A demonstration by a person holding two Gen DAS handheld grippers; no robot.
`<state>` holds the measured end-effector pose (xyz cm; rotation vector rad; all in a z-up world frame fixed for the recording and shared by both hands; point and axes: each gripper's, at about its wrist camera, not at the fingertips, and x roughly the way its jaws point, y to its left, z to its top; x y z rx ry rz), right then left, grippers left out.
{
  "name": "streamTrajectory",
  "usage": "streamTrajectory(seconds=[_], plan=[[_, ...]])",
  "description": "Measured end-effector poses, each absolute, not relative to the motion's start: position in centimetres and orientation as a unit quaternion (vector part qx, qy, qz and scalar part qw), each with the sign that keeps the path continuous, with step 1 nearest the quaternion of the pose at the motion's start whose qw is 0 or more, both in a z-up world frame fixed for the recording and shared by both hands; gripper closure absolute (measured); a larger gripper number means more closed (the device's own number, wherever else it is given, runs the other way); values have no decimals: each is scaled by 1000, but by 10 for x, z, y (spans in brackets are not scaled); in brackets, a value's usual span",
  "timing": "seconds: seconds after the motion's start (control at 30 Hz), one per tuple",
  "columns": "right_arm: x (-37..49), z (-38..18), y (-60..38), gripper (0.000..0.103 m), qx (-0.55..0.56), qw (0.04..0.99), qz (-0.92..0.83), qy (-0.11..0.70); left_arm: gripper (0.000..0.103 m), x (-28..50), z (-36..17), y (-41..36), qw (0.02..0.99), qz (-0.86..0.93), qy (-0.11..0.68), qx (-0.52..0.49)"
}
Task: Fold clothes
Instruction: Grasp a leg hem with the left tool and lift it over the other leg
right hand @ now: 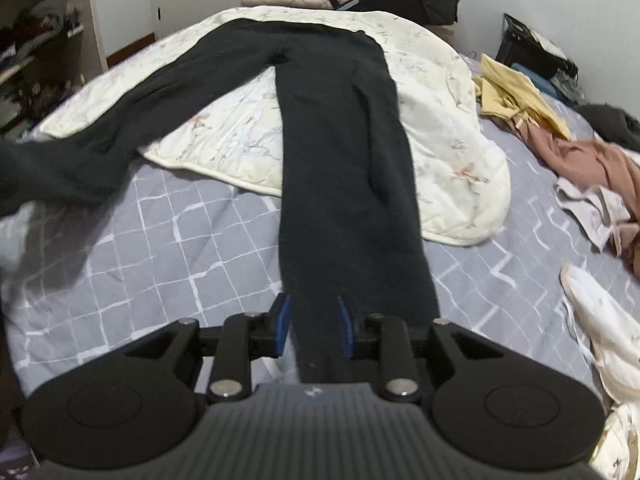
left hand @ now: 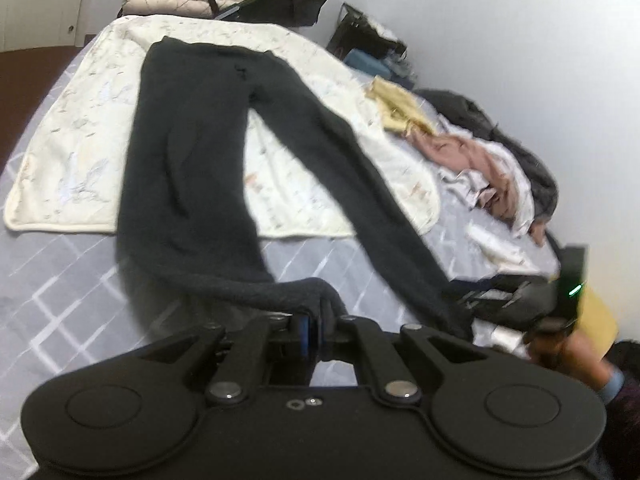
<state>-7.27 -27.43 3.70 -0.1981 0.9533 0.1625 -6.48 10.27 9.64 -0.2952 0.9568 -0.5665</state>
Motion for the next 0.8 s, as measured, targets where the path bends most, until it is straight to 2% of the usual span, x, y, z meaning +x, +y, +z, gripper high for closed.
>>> streamTrajectory(seconds=[0.07, 0.27, 0.37, 0.53, 0.8], plan=[[-68, 28, -276, 71, -84, 877, 73, 467, 102, -60, 89, 101, 819, -282, 474, -159], [-57, 21, -291, 67, -40, 874, 66, 479, 102, -54, 65, 85, 810, -255, 520, -97], [-59, 23, -289, 61, -43, 876, 72, 475, 102, -54, 67, 80, 814, -252, 518, -79], [-67, 23, -291, 61, -35, 877, 72, 473, 102, -52, 89, 59, 824, -270, 495, -50], [-78, 31, -311, 61, -26, 881, 62, 468, 102, -43, 111, -23, 807, -347, 475, 53]])
